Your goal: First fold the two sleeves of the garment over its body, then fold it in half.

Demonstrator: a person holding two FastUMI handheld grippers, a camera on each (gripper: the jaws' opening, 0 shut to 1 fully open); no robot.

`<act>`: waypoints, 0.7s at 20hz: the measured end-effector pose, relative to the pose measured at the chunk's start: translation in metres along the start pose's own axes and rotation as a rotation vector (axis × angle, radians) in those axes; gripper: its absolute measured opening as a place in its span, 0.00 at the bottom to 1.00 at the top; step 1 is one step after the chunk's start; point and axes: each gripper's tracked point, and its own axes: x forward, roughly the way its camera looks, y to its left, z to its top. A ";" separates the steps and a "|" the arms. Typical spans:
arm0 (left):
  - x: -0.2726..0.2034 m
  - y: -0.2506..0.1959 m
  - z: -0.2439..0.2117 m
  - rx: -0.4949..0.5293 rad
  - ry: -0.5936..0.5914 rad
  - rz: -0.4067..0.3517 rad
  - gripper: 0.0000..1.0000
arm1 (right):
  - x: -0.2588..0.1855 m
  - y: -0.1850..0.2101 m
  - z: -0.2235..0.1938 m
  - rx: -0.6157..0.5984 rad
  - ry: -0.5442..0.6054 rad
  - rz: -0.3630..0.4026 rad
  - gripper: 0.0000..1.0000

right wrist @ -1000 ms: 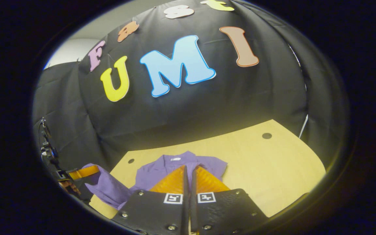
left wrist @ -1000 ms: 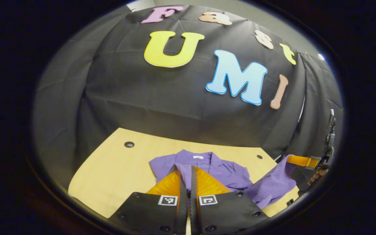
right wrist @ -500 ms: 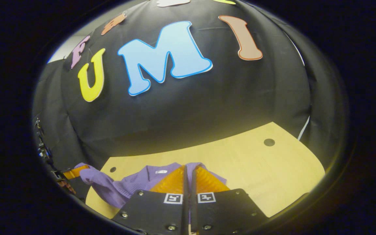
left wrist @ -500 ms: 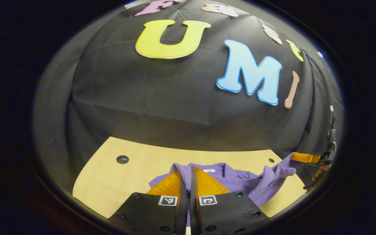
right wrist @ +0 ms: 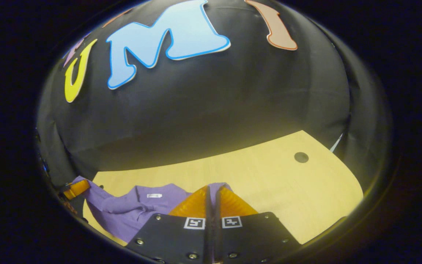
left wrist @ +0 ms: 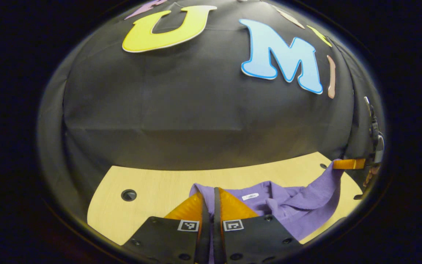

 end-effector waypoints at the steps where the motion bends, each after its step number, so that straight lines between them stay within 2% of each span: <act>1: 0.006 0.002 -0.001 0.004 -0.004 0.015 0.10 | 0.009 -0.004 0.000 -0.003 0.006 -0.012 0.03; 4: 0.018 0.008 -0.009 0.018 -0.001 0.064 0.10 | 0.022 -0.009 -0.003 -0.010 0.024 -0.032 0.04; 5: 0.021 0.008 -0.013 0.021 0.006 0.075 0.12 | 0.023 -0.010 -0.006 -0.014 0.033 -0.036 0.09; 8: 0.013 -0.002 -0.010 -0.007 0.007 0.074 0.22 | 0.020 -0.008 -0.009 -0.046 0.040 -0.041 0.13; 9: 0.010 -0.006 -0.008 -0.016 0.000 0.066 0.29 | 0.014 -0.007 -0.008 -0.067 0.031 -0.047 0.19; 10: 0.003 -0.010 -0.003 -0.023 -0.009 0.059 0.39 | 0.010 -0.005 -0.007 -0.085 0.022 -0.042 0.36; 12: -0.011 -0.018 0.005 -0.029 -0.027 0.048 0.77 | -0.003 -0.002 -0.006 -0.121 0.010 -0.034 0.68; 13: -0.019 -0.021 0.009 -0.022 -0.042 0.052 0.76 | -0.008 0.000 -0.006 -0.138 0.002 -0.029 0.83; 14: -0.027 -0.024 0.013 -0.011 -0.055 0.058 0.78 | -0.016 -0.001 -0.003 -0.155 -0.012 -0.027 0.86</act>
